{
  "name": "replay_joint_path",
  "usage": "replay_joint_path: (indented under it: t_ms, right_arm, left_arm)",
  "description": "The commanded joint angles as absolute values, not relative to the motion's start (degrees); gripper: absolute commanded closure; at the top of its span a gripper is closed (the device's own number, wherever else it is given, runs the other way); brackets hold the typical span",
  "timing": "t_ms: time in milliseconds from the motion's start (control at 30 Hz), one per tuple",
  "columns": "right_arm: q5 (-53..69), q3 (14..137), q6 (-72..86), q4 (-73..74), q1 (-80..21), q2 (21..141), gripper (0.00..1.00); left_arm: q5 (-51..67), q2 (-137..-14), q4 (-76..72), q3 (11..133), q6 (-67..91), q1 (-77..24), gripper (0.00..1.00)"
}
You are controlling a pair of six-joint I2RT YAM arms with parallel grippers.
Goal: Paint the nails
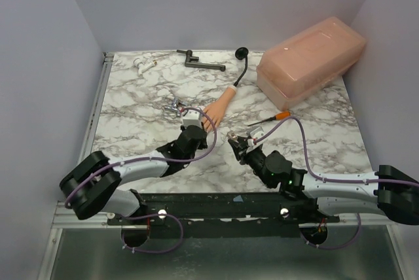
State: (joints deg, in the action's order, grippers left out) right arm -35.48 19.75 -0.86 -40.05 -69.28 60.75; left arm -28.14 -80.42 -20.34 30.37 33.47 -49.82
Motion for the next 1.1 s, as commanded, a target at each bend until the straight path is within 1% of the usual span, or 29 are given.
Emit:
replay_joint_path:
  t_ms: [0, 300, 500, 633, 800, 1067]
  right_arm:
    - [-35.20, 19.32, -0.15, -40.26, -69.08, 59.70, 0.99]
    - [-33.94, 20.45, -0.18, -39.73, -69.09, 61.30, 0.99]
    - [-31.01, 23.04, -0.84, -37.30, -69.09, 64.30, 0.99]
    - [-29.49, 24.42, -1.31, -35.88, -69.15, 65.90, 0.99]
    - [-28.92, 23.78, -1.21, -36.04, -69.11, 64.94, 0.99]
    - [-25.70, 21.96, -1.85, -36.91, -69.11, 62.26, 0.99]
  left_arm:
    - [-22.07, -68.89, -13.60, 29.52, 32.77, -49.66, 1.00]
    - [-16.87, -48.64, 12.20, 36.30, 27.64, -49.70, 1.00]
    - [-13.28, -41.08, 25.20, 42.59, 25.32, -49.64, 1.00]
    - [-10.27, -38.56, 31.94, 47.83, 25.14, -49.69, 1.00]
    - [-6.83, -37.27, 38.69, 56.24, 25.39, -49.57, 1.00]
    - [-6.84, -40.31, 44.65, 63.97, 25.78, -49.61, 1.00]
